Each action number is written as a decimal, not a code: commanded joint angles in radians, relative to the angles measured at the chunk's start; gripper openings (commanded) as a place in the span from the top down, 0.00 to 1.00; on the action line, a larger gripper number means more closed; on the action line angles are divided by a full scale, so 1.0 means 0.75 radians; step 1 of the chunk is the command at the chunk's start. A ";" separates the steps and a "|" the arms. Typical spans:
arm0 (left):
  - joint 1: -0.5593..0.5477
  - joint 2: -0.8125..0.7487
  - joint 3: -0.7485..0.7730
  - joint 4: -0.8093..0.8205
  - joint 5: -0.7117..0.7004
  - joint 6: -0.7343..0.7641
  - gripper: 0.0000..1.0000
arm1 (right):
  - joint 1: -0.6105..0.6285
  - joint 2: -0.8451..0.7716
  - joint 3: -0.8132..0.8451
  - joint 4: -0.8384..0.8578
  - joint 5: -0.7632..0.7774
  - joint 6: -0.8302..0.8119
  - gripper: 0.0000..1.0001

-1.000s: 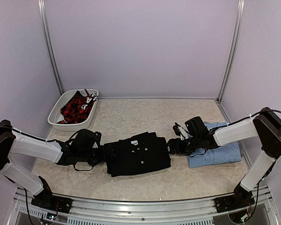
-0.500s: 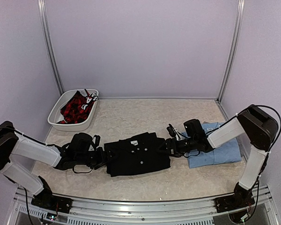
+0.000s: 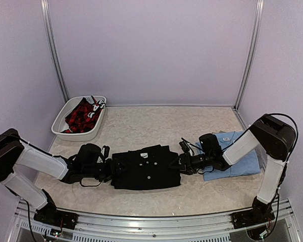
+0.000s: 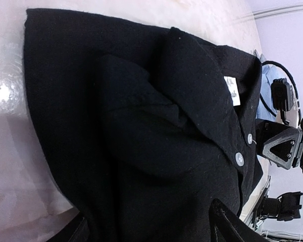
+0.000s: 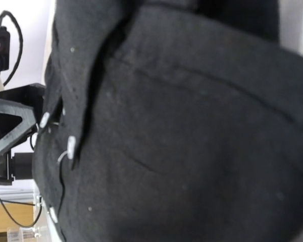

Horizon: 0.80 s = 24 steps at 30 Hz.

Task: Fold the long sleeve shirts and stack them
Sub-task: Pick up the square-folded shirt from the center of the board.

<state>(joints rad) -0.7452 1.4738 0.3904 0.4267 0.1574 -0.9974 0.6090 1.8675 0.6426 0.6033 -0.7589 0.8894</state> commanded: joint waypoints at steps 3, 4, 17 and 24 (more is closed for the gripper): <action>-0.047 0.043 0.051 -0.059 0.018 0.045 0.32 | 0.048 0.064 0.018 0.047 0.008 0.049 0.48; -0.053 0.046 0.056 -0.064 0.013 0.048 0.32 | 0.051 0.063 0.020 0.064 0.009 0.055 0.49; -0.080 0.044 0.066 -0.073 -0.001 0.069 0.36 | 0.095 0.061 0.056 0.194 -0.001 0.079 0.75; -0.075 0.008 0.083 -0.147 -0.040 0.112 0.36 | 0.091 -0.061 0.082 -0.106 0.135 -0.093 1.00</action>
<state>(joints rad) -0.7952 1.4971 0.4294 0.3836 0.1493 -0.9516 0.6689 1.8946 0.6724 0.6601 -0.7208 0.9077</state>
